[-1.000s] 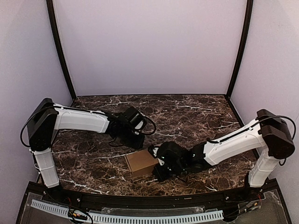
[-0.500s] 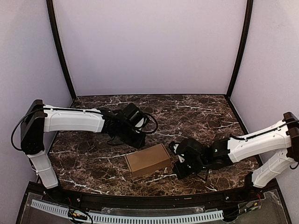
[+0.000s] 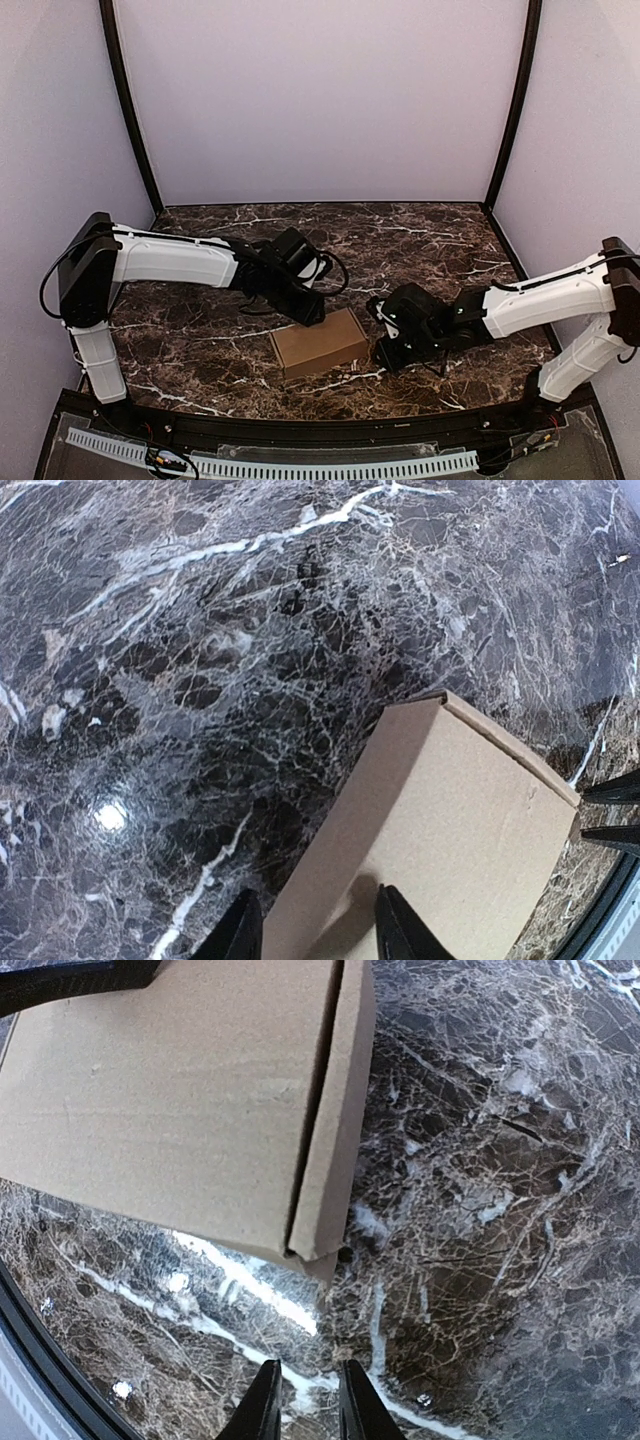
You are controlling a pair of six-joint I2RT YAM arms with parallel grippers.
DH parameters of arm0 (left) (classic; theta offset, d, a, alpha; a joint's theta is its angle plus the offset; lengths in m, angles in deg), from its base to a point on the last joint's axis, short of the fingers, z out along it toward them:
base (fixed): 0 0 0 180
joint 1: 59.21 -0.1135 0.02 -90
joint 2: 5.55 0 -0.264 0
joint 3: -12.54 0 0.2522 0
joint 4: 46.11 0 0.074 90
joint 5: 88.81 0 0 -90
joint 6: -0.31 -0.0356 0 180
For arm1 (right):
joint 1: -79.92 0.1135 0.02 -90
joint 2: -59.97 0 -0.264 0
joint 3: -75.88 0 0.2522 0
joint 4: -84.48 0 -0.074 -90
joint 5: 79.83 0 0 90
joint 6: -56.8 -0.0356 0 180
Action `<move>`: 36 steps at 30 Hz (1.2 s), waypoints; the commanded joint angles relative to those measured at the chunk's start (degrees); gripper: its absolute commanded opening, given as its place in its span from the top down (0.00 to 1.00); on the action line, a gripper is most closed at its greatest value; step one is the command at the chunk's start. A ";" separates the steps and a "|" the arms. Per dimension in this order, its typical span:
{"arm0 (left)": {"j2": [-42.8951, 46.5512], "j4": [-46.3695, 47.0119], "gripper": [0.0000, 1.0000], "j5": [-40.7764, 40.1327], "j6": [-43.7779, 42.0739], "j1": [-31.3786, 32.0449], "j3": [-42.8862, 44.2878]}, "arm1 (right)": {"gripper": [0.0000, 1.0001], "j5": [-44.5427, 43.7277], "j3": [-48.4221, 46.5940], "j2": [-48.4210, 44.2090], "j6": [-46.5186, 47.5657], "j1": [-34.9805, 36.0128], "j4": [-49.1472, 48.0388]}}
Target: Fold the paper box
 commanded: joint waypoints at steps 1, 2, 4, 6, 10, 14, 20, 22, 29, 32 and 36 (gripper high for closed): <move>-1.39 0.26 0.61 1.53 -2.59 -0.06 2.02 | 0.80 2.04 -0.18 1.88 1.79 -1.61 -3.97; -1.74 0.25 0.61 1.55 -2.70 -0.05 2.38 | 0.80 2.36 -0.24 2.36 2.13 -2.06 -4.43; -2.08 0.09 0.61 1.55 -2.96 -0.15 2.80 | 0.81 3.14 -0.51 3.27 2.58 -2.65 -5.16; -2.09 -0.05 0.61 1.62 -3.20 -0.08 2.94 | 0.82 3.25 -0.68 4.13 2.80 -3.13 -5.81; -2.03 -0.37 0.61 1.86 -3.48 -0.07 2.97 | 0.87 4.03 -0.57 5.67 3.35 -4.26 -7.27; -2.14 -0.43 0.62 2.29 -3.60 -0.07 2.76 | 0.98 4.07 -0.71 7.42 4.08 -4.83 -8.16; -2.47 -0.26 0.63 3.32 -4.04 -0.04 2.55 | 1.00 4.47 -1.76 9.22 4.53 -5.15 -9.65; -2.65 -0.22 0.64 3.43 -4.37 -0.10 2.47 | 1.00 4.31 -2.12 9.44 4.84 -5.19 -9.84; -3.79 1.47 0.65 6.06 -4.81 -0.09 1.44 | 1.00 4.19 -3.37 10.63 7.27 -5.26 -10.96; -3.93 2.45 0.66 7.77 -5.14 -0.11 0.74 | 1.00 3.91 -3.57 10.98 8.72 -5.39 -12.17; -4.17 2.95 0.68 8.94 -6.15 0.22 0.48 | 1.00 3.11 -4.15 11.99 10.54 -5.97 -13.92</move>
